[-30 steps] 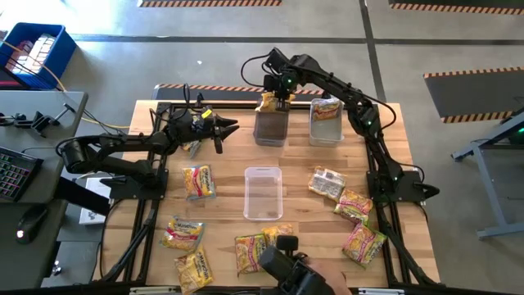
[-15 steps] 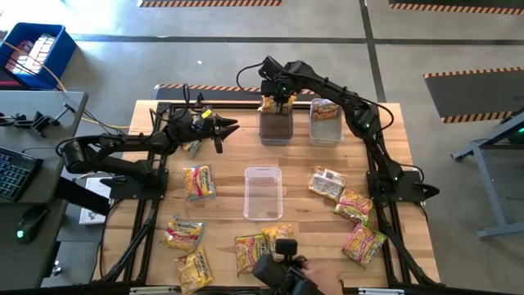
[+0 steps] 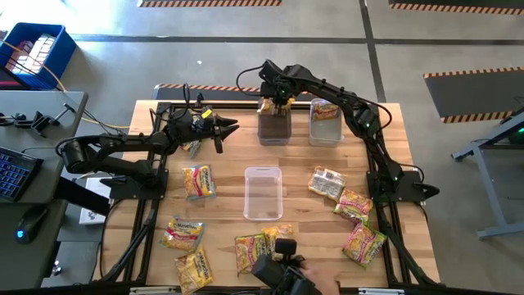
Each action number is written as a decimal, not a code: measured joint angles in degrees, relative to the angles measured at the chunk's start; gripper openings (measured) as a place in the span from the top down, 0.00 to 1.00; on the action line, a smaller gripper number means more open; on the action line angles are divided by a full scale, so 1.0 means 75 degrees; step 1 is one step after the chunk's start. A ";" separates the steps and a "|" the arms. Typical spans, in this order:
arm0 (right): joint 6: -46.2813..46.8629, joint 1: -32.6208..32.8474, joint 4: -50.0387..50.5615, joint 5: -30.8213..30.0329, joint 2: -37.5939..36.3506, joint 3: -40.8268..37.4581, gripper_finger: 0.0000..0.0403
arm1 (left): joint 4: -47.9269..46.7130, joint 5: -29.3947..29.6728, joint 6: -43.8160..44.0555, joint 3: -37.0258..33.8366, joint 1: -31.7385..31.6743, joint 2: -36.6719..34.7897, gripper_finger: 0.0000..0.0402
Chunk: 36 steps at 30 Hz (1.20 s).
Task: Sort Maruchan noodles
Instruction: Put the yellow noodle pack into the black bin
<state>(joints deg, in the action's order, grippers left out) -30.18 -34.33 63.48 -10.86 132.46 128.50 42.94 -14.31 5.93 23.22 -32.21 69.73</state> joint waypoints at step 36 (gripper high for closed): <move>-0.1440 0.0627 0.0766 -0.2462 0.0061 0.0744 1.00 | -0.0096 0.0029 -0.0017 0.0000 -0.0001 0.0000 0.77</move>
<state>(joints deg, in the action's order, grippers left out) -40.98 -29.62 69.23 -29.32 132.92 134.08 42.22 -14.09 5.80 23.22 -32.21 69.73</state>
